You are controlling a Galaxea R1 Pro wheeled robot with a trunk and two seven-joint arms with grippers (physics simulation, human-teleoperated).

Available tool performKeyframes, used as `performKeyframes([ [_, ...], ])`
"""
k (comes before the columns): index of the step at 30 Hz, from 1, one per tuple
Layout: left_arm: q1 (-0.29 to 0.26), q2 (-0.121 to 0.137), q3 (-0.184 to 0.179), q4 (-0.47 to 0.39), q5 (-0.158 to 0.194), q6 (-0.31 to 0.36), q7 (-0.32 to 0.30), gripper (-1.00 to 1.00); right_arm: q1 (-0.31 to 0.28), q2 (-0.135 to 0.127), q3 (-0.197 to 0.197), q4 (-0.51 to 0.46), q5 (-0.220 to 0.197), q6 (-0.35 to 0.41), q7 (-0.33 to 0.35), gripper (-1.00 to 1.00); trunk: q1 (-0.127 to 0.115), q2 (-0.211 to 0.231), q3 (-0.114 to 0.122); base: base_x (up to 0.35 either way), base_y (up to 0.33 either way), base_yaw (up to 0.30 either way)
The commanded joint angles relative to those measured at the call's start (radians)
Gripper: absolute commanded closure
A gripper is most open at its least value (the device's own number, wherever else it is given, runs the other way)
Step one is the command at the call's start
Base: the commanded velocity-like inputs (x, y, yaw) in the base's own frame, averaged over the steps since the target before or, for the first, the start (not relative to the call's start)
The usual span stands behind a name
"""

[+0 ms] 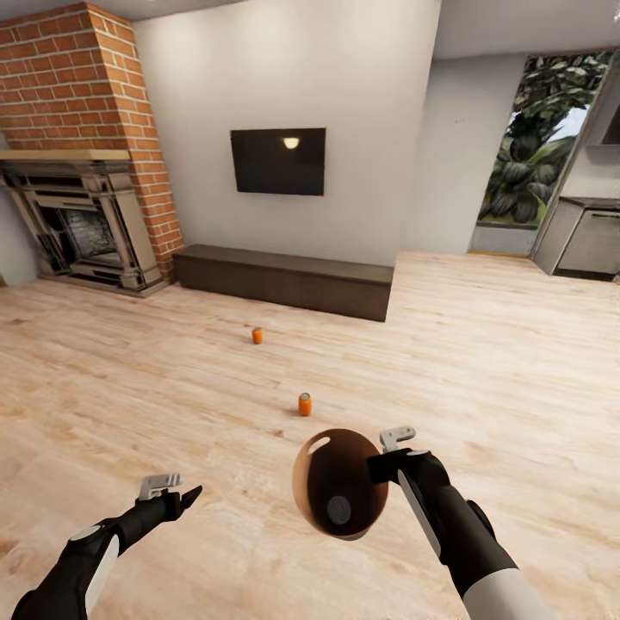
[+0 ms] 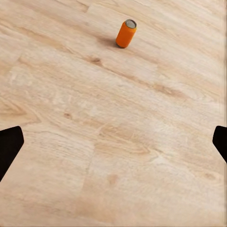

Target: Put the three can of soda from the living room inside the tash can in the kitchen.

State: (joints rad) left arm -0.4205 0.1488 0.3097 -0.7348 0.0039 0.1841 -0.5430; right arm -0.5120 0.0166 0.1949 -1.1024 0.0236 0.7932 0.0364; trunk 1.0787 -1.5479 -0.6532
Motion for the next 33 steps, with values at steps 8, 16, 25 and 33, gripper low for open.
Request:
performKeyframes([
  [8,0.0,0.0,-0.001,0.001,0.0,0.0,0.0,-1.0,0.0,0.0,0.0,-0.001,-0.014,0.0,0.004,1.0,0.0,0.0,-0.001,0.0,0.0,-0.057],
  [16,0.0,0.0,-0.001,0.0,0.0,0.0,0.0,-1.0,0.0,0.0,0.001,-0.001,-0.016,0.0,0.005,1.0,0.0,0.0,-0.002,0.0,0.0,-0.069],
  [25,0.0,0.0,-0.001,0.0,0.0,0.0,0.0,-1.0,0.0,0.0,0.001,-0.001,-0.016,0.0,0.005,1.0,0.0,0.0,-0.005,0.0,0.0,-0.207],
  [33,0.0,0.0,-0.001,0.0,0.0,0.0,-0.001,-1.0,0.0,0.0,0.001,-0.001,-0.015,0.0,0.005,1.0,0.0,0.0,0.003,0.0,0.0,-0.016],
])
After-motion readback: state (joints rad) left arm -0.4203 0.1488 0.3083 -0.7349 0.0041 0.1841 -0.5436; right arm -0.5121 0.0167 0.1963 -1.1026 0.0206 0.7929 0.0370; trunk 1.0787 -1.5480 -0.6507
